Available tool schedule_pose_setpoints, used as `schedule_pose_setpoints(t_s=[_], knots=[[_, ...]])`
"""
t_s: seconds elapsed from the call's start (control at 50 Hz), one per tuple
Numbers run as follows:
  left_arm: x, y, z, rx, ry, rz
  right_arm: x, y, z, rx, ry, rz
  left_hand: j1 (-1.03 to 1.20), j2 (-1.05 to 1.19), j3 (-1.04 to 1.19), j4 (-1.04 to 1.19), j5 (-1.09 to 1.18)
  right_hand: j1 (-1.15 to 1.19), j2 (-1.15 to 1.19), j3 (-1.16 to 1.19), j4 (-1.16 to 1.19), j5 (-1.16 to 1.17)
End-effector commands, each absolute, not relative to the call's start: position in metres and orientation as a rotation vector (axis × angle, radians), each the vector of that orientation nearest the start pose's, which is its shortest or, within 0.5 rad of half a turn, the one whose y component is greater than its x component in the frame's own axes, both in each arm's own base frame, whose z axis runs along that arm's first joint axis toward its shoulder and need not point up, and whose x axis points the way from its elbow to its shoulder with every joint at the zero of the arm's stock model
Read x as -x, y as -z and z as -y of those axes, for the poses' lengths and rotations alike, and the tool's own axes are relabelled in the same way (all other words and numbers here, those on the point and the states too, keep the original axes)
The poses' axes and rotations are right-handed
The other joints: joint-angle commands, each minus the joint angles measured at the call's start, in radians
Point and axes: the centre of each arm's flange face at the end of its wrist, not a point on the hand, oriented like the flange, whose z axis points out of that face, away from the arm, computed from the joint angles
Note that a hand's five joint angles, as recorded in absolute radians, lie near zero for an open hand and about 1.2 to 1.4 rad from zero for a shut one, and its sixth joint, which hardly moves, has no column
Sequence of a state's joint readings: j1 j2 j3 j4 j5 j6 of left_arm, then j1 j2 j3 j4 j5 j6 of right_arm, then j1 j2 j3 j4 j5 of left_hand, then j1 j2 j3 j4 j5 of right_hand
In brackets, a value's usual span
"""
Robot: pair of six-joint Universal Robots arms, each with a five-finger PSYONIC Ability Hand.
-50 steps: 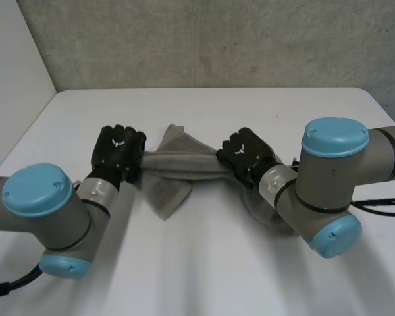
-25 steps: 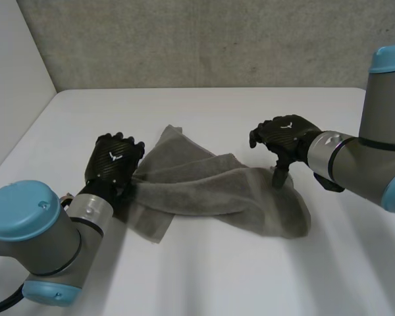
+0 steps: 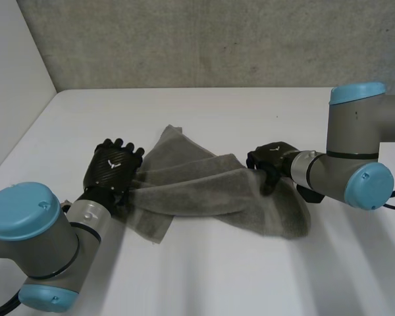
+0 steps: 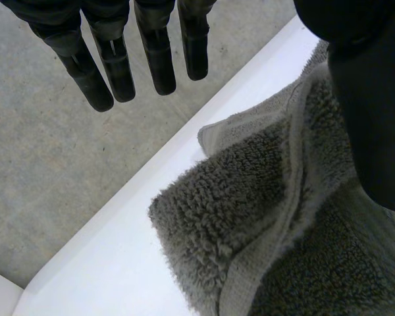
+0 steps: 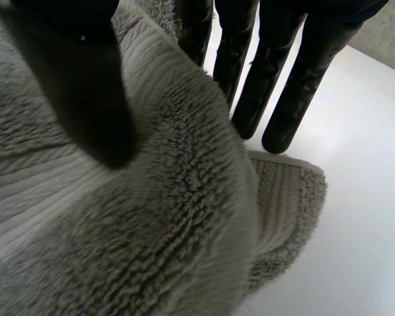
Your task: Fold the towel.
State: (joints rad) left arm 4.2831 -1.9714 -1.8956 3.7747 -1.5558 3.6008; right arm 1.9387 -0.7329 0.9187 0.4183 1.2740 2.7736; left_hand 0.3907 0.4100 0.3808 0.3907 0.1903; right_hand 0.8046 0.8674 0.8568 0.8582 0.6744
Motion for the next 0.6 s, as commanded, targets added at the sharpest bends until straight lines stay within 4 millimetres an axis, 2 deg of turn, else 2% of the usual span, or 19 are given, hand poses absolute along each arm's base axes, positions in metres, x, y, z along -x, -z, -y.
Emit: schedule_pose_setpoints(t_s=[0.02,0.06,0.12,0.24,0.3,0.34,0.48,0.6], knots=[[0.262,-0.138,0.255,-1.008,2.1,-2.09,-0.293,-0.171,0.333,1.017,1.371,-2.296,-0.06,-0.079,-0.05,-0.06,-0.034,0.417,0.354,0.364,0.363,0.372],[0.262,-0.131,0.258,-1.008,2.083,-2.101,-0.283,-0.194,0.336,0.91,1.426,-2.292,-0.06,-0.079,-0.05,-0.06,-0.034,0.504,0.442,0.452,0.451,0.46],[0.261,-0.127,0.26,-1.007,2.07,-2.11,-0.271,-0.205,0.338,0.855,1.449,-2.302,-0.057,-0.076,-0.047,-0.057,-0.031,0.499,0.436,0.447,0.445,0.454],[0.254,-0.118,0.278,-0.958,2.042,-2.122,-0.266,-0.208,0.33,0.853,1.441,-2.312,-0.042,-0.061,-0.032,-0.042,-0.016,0.417,0.354,0.364,0.363,0.372],[0.248,-0.118,0.287,-0.921,2.035,-2.127,-0.266,-0.203,0.323,0.867,1.415,-2.323,-0.027,-0.047,-0.018,-0.027,-0.002,0.106,0.043,0.054,0.053,0.062],[0.247,-0.117,0.288,-0.917,2.032,-2.129,-0.266,-0.201,0.321,0.872,1.405,-2.325,-0.027,-0.047,-0.018,-0.027,-0.002,0.059,-0.004,0.007,0.005,0.015],[0.246,-0.115,0.286,-0.911,2.024,-2.156,-0.268,-0.197,0.317,0.882,1.383,-2.33,0.008,-0.011,0.018,0.008,0.034,0.102,0.04,0.05,0.049,0.058],[0.247,-0.115,0.284,-0.888,2.04,-2.192,-0.269,-0.197,0.316,0.888,1.378,-2.324,0.049,0.03,0.059,0.049,0.075,0.375,0.313,0.323,0.322,0.331]])
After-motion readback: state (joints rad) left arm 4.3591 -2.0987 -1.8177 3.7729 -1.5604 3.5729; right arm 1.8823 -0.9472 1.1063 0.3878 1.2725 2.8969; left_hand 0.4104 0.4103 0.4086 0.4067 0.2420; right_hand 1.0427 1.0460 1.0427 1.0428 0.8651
